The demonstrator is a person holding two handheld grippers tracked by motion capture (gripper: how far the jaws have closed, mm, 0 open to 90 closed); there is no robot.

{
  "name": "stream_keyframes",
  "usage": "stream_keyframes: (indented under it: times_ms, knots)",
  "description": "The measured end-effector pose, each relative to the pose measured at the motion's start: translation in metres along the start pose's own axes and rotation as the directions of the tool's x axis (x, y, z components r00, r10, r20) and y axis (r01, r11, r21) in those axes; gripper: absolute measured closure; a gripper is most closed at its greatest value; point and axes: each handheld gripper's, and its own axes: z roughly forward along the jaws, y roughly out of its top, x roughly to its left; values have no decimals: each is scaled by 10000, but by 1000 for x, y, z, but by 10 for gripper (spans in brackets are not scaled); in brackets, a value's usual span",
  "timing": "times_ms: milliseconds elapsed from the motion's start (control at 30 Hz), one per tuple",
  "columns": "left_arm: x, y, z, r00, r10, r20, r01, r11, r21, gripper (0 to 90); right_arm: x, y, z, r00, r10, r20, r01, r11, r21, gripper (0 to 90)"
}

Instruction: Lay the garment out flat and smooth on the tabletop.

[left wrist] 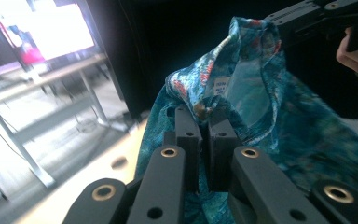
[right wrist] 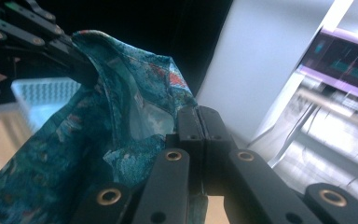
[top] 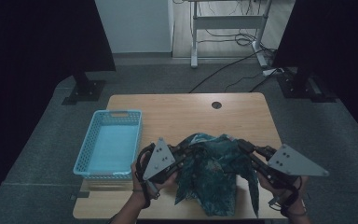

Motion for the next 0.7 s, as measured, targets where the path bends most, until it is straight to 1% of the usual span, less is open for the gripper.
stream_keyframes:
  times_ms: [33, 67, 100, 167, 200, 267, 333, 367, 467, 533, 633, 700]
  knots:
    - [2, 7, -3, 10000, 55, -43, -55, 9999, -135, 856, -1, 9, -3, 9999, -122, 78, 123, 9998, -138, 886]
    - [2, 10, -3, 9999, 81, -71, -83, 9998, -182, 856, -2, 18, -5, 9995, -254, 180, 259, 9993, -256, 886]
    - [2, 11, -4, 9999, 146, -81, -147, 9998, -162, 856, -2, 22, -6, 9992, -329, 226, 335, 9991, -278, 886]
    - [0, 6, -2, 9997, 215, -91, -215, 9998, 48, 856, -3, 23, -6, 9990, -347, 269, 354, 9991, -250, 886]
    - [0, -1, 1, 9999, 132, -57, -130, 9997, 217, 856, -4, 20, -4, 9992, -297, 251, 302, 9994, -164, 886]
    - [1, -15, 7, 9999, -101, -5, 101, 9987, 501, 856, -4, 4, 3, 9999, -44, 121, 43, 9999, 123, 886]
    - [2, -30, 14, 9991, -421, 84, 413, 9962, 765, 855, -3, -12, 11, 9997, 256, -19, -255, 9989, 383, 886]
    - [3, -36, 16, 9986, -512, 101, 502, 9950, 864, 855, -2, -21, 14, 9992, 383, -78, -378, 9980, 512, 886]
    - [3, -56, 24, 9963, -845, 182, 817, 9893, 1213, 855, 2, -40, 24, 9975, 680, -215, -659, 9941, 864, 885]
    - [3, -69, 28, 9944, -1033, 220, 991, 9846, 1440, 855, 4, -52, 30, 9964, 801, -283, -765, 9911, 1093, 885]
    - [1, -84, 35, 9915, -1267, 296, 1197, 9776, 1731, 854, 5, -69, 40, 9938, 1049, -355, -989, 9850, 1414, 885]
    - [1, -90, 38, 9898, -1387, 320, 1304, 9737, 1870, 854, 5, -76, 44, 9925, 1167, -369, -1096, 9818, 1554, 885]
